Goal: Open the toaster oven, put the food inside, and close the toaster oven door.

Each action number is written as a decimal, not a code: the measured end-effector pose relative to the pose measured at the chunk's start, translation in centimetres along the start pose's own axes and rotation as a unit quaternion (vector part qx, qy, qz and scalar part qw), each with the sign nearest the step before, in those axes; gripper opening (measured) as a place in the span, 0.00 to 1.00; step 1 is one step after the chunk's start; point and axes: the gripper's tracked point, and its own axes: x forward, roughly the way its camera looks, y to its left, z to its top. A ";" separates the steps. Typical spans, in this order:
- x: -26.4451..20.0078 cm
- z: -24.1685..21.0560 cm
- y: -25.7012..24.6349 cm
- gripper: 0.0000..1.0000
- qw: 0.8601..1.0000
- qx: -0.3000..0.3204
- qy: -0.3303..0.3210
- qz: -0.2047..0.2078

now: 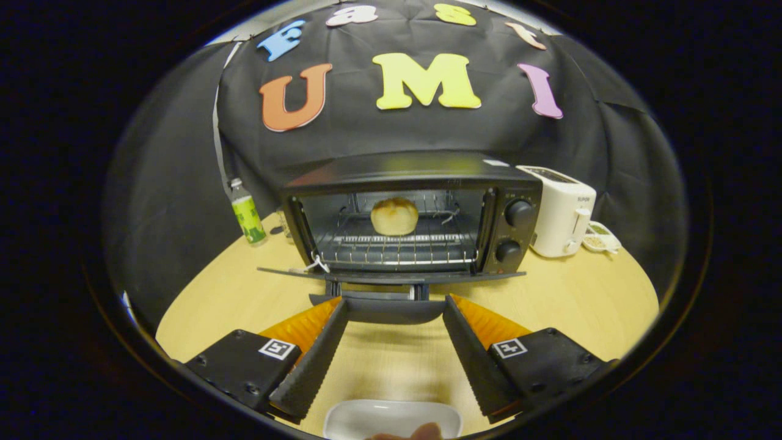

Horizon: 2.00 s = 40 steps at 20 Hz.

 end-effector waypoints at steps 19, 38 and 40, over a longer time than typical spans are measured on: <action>-22.7 18.1 2.4 1.00 0.966 -0.001 -0.258 0.001; -36.1 14.4 6.6 1.00 0.961 -0.005 -0.276 -0.015; -36.1 14.4 6.6 1.00 0.962 -0.001 -0.272 -0.020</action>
